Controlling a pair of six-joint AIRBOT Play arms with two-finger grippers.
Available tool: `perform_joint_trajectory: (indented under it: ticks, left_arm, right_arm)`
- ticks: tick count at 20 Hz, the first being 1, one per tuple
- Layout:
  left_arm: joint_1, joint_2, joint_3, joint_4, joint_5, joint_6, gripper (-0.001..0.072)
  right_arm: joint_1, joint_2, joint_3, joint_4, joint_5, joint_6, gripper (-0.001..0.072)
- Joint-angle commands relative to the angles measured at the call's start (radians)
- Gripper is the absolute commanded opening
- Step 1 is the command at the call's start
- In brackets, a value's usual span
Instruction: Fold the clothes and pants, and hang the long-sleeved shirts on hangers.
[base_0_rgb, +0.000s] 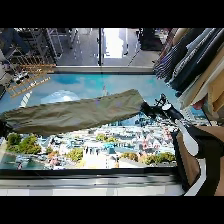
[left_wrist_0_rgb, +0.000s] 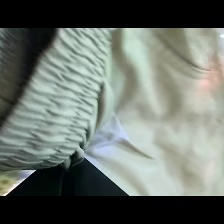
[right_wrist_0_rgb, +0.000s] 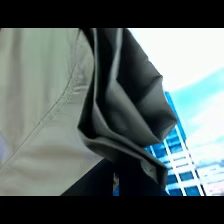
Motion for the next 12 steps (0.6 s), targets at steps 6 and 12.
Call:
perform_joint_trajectory:
  ticks: [6, 12]
  left_arm:
    - [0.015, 0.044, 0.080, 0.336, -0.317, 0.065, 0.0012]
    - [0.040, 0.137, 0.080, 0.852, -0.434, 0.066, 0.0013]
  right_arm:
    - [0.018, 0.071, 0.061, -0.302, 0.592, -0.129, 0.0009]
    - [0.080, 0.359, -0.322, -0.401, 0.746, -0.133, 0.0010]
